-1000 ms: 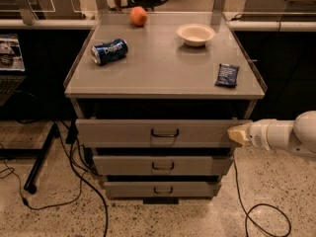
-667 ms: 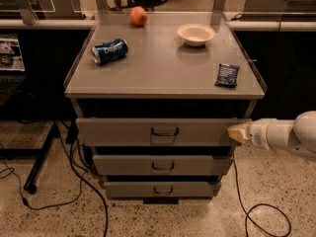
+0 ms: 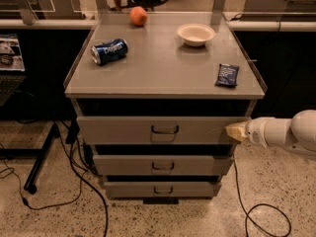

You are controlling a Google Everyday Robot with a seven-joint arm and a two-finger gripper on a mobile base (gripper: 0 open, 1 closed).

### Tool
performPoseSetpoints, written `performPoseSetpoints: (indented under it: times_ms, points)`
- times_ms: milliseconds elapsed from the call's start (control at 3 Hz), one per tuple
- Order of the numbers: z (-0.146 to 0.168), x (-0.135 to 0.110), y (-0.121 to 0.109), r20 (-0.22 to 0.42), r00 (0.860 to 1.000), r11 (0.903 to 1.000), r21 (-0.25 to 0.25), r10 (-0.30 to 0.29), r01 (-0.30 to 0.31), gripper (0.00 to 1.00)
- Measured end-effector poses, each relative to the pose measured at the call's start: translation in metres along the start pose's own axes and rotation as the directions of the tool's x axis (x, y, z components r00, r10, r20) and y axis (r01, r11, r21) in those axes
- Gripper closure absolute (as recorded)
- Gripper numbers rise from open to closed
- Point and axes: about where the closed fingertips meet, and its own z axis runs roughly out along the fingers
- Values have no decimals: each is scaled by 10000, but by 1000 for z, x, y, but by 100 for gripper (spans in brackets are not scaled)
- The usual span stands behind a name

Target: Close top drawer

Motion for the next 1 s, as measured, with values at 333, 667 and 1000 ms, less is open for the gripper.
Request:
performPoseSetpoints:
  times_ms: [333,667,1000]
  points:
    - [3,15,4,-694,9973,9982,-574,-223,184,100]
    - [-28,69,4,-1959,9744,9855,-1491,-1103,816,100]
    - [-37,86,23,-2386,9616,9682,-2378,-1354,773,84]
